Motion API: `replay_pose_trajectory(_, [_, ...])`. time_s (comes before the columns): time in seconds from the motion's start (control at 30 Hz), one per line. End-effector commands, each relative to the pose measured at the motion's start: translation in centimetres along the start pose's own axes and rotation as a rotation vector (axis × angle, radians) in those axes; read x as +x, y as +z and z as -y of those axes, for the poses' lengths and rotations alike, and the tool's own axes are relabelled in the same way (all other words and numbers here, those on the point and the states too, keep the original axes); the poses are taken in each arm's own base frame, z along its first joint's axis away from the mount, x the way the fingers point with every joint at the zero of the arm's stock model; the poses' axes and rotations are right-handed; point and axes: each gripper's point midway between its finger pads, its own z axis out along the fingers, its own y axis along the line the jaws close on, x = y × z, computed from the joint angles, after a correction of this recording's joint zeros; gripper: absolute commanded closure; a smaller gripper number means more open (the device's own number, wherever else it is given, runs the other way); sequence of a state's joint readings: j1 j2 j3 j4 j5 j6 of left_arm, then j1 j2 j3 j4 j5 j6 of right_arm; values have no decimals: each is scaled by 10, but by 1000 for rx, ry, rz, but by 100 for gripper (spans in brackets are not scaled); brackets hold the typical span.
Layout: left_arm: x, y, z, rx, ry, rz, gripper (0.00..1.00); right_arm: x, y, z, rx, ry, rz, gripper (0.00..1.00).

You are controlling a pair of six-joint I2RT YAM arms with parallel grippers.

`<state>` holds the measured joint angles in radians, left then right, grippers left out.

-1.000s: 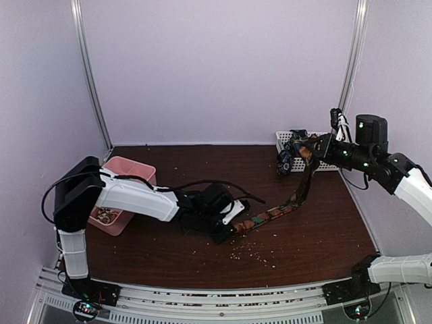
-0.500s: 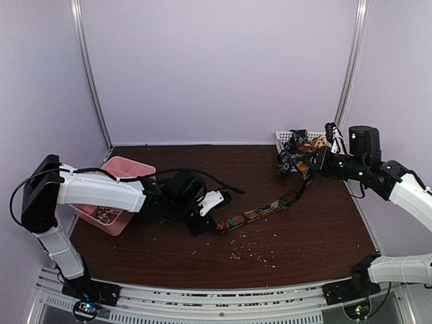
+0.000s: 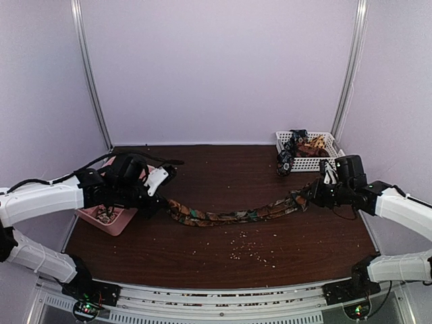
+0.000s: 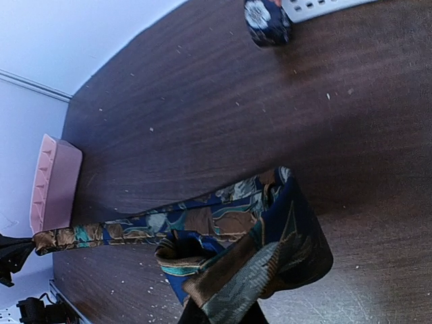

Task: Roll the ties
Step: Flatten out the tie at the center of the board.

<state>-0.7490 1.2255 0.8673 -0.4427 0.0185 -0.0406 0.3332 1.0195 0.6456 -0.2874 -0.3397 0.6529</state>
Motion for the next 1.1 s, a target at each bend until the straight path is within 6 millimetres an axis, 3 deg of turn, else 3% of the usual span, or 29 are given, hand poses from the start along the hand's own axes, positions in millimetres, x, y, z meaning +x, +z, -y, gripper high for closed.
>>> replay_pose_trajectory(0.0, [18,24,5,21,-14,-96,94,13,27,33,38,76,-63,93])
replay_pose_trajectory(0.07, [20,30,4,19,-17,-108,94,15,32,60,88,126,-85,76])
replay_pose_trajectory(0.17, [21,32,0,-1,-23,-115,95,1,20,80,136,162,-35,53])
replay_pose_trajectory(0.33, [26,35,-9,-20,-38,-145,95,-34,-9,83,227,91,72,39])
replay_pose_trajectory(0.4, [28,36,-11,-25,-39,-160,96,-40,-14,74,215,55,76,38])
replay_pose_trajectory(0.47, [28,38,-10,-20,-36,-164,96,-35,-10,53,114,19,45,38])
replay_pose_trajectory(0.57, [25,39,-10,-19,-33,-163,96,-7,2,24,15,-36,-56,44])
replay_pose_trajectory(0.77, [23,42,-11,-16,-35,-165,96,52,27,-30,-124,-103,-185,45])
replay_pose_trajectory(0.9, [25,45,-11,-17,-30,-177,96,72,56,-22,-92,-84,-233,47])
replay_pose_trajectory(1.07, [26,46,-14,-20,-31,-185,96,54,78,8,18,-55,-189,49])
